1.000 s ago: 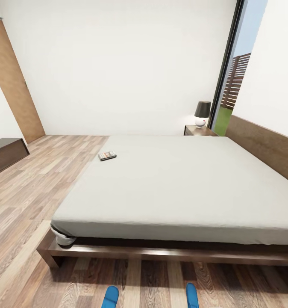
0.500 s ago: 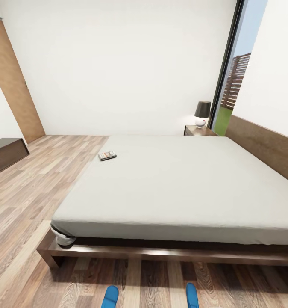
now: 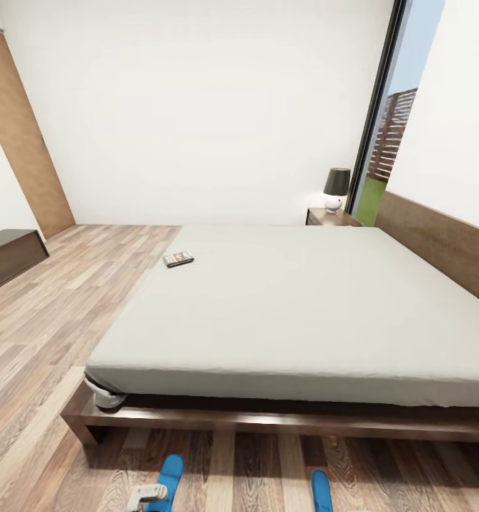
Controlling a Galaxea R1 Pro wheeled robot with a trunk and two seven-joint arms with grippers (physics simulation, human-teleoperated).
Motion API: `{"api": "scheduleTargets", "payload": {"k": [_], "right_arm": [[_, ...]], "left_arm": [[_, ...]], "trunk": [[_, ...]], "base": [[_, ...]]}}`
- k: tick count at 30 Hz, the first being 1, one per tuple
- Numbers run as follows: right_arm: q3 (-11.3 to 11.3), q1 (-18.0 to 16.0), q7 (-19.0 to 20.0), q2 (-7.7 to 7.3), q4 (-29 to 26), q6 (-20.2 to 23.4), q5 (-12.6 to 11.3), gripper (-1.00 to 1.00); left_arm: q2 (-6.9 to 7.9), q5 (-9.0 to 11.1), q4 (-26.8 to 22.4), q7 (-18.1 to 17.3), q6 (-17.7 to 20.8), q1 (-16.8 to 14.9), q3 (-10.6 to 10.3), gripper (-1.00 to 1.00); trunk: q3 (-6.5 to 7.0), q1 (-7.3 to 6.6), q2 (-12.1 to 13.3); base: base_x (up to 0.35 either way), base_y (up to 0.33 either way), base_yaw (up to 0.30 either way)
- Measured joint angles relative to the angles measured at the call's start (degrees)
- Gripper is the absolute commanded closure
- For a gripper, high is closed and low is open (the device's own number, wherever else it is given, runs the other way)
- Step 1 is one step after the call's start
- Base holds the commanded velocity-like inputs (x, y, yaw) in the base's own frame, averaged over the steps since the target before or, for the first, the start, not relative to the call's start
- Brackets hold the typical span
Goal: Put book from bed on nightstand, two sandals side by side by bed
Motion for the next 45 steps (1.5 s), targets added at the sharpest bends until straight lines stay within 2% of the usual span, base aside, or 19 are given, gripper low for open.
{"api": "scheduleTargets", "payload": {"k": [5, 6, 9, 12, 15, 16, 18, 19, 22, 25, 45], "right_arm": [[-0.3, 0.0, 0.0, -0.26, -0.1, 0.3, -0.2, 1.0], [-0.5, 0.0, -0.1, -1.09, -0.1, 0.5, -0.3, 1.0], [-0.7, 0.0, 0.0, -5.1, -0.2, 1.1, -0.4, 1.0], [-0.7, -0.3, 0.0, -8.31, -0.2, 3.1, -0.3, 1.0], [-1.0, -0.5, -0.1, -9.89, -0.6, 5.0, -0.3, 1.0], [-1.3, -0.6, -0.4, -10.2, -2.2, 5.4, -0.4, 1.0], [-1.3, -0.6, -2.5, -10.43, -5.7, 5.7, -0.4, 1.0], [-1.2, -0.6, -4.7, -10.5, -8.2, 7.5, -0.4, 1.0], [-0.8, -0.6, -7.4, -10.42, -12.3, 15.9, -0.3, 1.0], [-0.7, -0.6, -8.0, -10.35, -14.8, 18.9, -0.3, 1.0], [-0.3, -0.6, -8.2, -10.32, -15.6, 19.9, -0.1, 1.0]], "left_arm": [[0.08, 0.0, 0.0, 0.3, 0.2, 0.0, 0.0, 1.0], [0.13, 0.0, 0.0, 0.3, 0.3, 0.0, 0.0, 1.0], [0.23, 0.0, 0.0, 0.3, 0.2, 0.0, 0.0, 1.0], [0.26, -0.1, -0.1, 0.3, 0.2, 0.0, 0.0, 1.0], [0.26, -0.2, -0.1, 0.3, 0.1, 0.0, 0.1, 1.0], [0.24, -0.2, -0.1, 0.3, 0.1, 0.0, 0.1, 1.0], [0.2, -0.2, -0.2, 0.2, 0.0, 0.0, 0.1, 1.0], [0.19, -0.2, -0.2, 0.2, 0.0, 0.0, 0.1, 1.0], [0.1, -0.1, -0.3, 0.2, -0.1, 0.0, 0.0, 1.0], [0.04, -0.1, -0.3, 0.2, -0.2, 0.0, 0.0, 1.0], [0.0, 0.1, -0.3, 0.2, -0.1, 0.0, 0.0, 1.0]], "trunk": [[0.0, 0.0, 0.0], [0.0, 0.0, 0.0], [0.0, 0.0, 0.0], [0.0, 0.0, 0.0], [0.0, 0.0, 0.0], [0.01, 0.0, 0.0], [0.01, 0.0, 0.0], [0.01, 0.0, 0.0], [0.0, 0.0, 0.0], [0.0, 0.0, 0.0], [-0.17, 0.21, -0.4]], "base": [[0.0, 0.0, 0.0], [0.0, 0.0, 0.0], [0.0, 0.0, 0.0], [0.0, 0.0, 0.0], [0.0, 0.0, 0.0], [0.0, 0.0, 0.0], [0.0, 0.0, 0.0], [0.0, 0.0, 0.0], [0.0, 0.0, 0.0], [0.0, 0.0, 0.0], [0.0, 0.0, 0.0]]}}
